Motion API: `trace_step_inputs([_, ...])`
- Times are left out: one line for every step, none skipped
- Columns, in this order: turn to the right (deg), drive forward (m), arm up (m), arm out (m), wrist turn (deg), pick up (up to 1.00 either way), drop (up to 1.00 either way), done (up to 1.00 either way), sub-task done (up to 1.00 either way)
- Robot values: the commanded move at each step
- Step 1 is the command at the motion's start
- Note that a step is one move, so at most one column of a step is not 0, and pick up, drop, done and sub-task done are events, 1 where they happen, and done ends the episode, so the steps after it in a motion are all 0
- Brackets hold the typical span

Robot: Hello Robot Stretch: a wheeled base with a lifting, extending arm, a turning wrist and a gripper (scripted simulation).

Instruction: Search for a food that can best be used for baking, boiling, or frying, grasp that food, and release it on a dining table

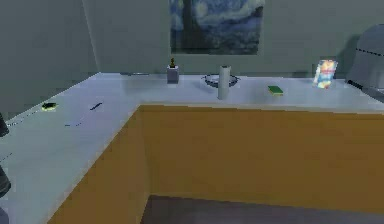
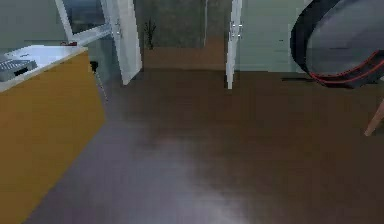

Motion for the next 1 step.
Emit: trace_step_inputs([24.0, 0.0, 0.0, 0.0, 0.0, 0.0, 0.0, 0.0, 0.0])
